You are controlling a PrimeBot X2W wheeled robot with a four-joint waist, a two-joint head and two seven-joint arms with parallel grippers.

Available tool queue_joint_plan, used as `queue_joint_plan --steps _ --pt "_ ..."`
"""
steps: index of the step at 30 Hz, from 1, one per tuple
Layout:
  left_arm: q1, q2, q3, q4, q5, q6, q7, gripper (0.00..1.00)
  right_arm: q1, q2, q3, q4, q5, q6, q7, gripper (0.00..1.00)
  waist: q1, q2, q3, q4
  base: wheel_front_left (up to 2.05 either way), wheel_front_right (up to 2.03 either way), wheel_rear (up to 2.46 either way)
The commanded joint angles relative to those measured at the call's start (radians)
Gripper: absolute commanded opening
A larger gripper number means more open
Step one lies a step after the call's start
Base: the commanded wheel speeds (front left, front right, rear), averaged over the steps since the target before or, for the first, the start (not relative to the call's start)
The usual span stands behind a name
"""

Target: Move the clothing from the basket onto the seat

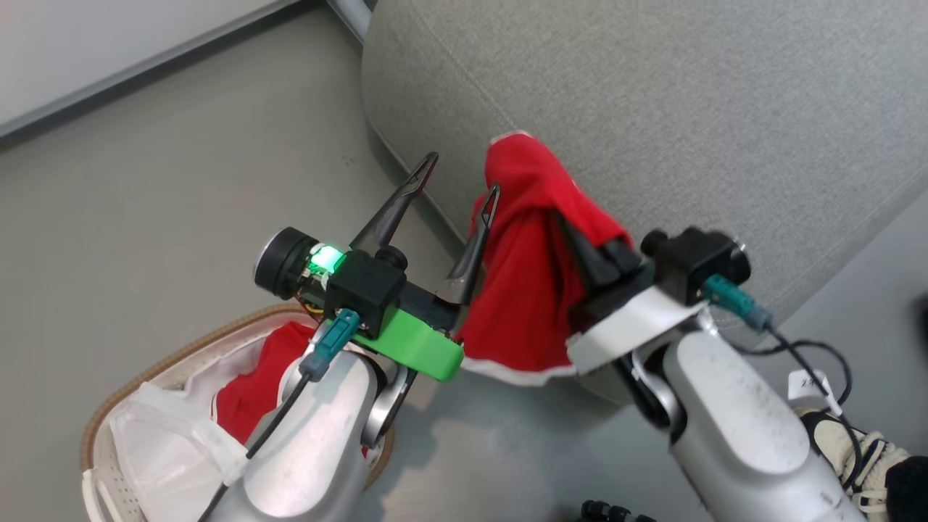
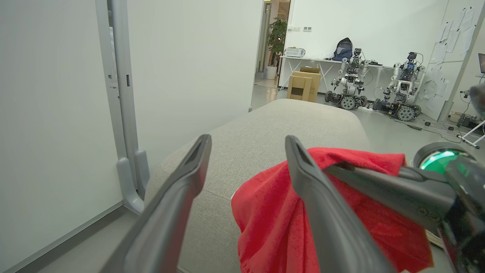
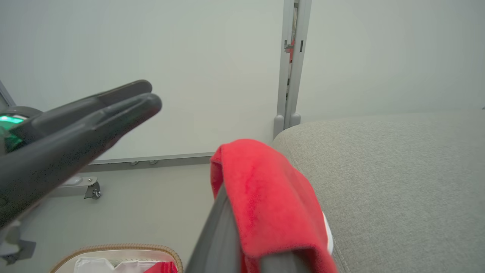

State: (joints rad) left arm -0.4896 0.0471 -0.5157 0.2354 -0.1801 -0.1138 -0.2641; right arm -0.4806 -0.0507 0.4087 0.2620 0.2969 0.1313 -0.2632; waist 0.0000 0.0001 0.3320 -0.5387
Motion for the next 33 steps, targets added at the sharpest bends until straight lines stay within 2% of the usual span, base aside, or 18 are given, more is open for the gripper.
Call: queue_joint_plan --steps 1,6,10,13,18,25,29,33 --pt "-0.017 0.008 0.012 0.006 0.012 -0.001 -0.001 1.00 -0.037 -0.004 -0.020 0.008 -0.019 -0.001 -0.002 0.00 0.0000 -0.0001 0.039 -0.005 0.00 0.00 0.00" --pt "-0.011 0.027 0.037 0.006 0.043 -0.001 -0.001 1.00 -0.158 -0.069 -0.083 0.062 -0.058 -0.001 -0.002 0.00 0.0000 -0.0001 0.096 0.001 0.00 0.00 0.00" --pt "-0.029 0.035 0.045 0.004 0.054 -0.005 -0.001 1.00 -0.259 -0.124 -0.203 0.124 -0.033 -0.001 -0.002 0.00 0.0000 -0.0001 0.148 0.040 0.00 0.00 0.00" --pt "-0.044 0.043 0.046 0.003 0.063 -0.008 -0.001 1.00 -0.334 -0.179 -0.264 0.151 -0.047 -0.001 -0.002 0.00 0.0000 -0.0001 0.190 0.070 0.00 0.00 0.00" --pt "-0.073 0.056 0.046 0.007 0.075 -0.010 -0.001 1.00 -0.443 -0.283 -0.307 0.216 -0.084 -0.001 -0.002 0.00 0.0000 -0.0001 0.251 0.112 0.00 0.00 0.00" --pt "-0.099 0.049 0.049 -0.007 0.074 -0.011 -0.001 1.00 -0.567 -0.415 -0.431 0.341 -0.135 -0.001 -0.002 0.00 0.0000 -0.0001 0.321 0.177 0.00 0.00 0.00" --pt "-0.098 0.056 0.050 -0.006 0.079 -0.012 -0.001 1.00 -0.607 -0.449 -0.539 0.403 -0.164 -0.001 -0.002 0.00 0.0000 -0.0001 0.348 0.207 0.00 0.00 0.00" --pt "-0.095 0.060 0.067 -0.009 0.077 -0.012 -0.001 1.00 -0.603 -0.436 -0.604 0.449 -0.194 -0.001 -0.002 0.00 0.0000 -0.0001 0.368 0.224 0.00 0.00 0.00"
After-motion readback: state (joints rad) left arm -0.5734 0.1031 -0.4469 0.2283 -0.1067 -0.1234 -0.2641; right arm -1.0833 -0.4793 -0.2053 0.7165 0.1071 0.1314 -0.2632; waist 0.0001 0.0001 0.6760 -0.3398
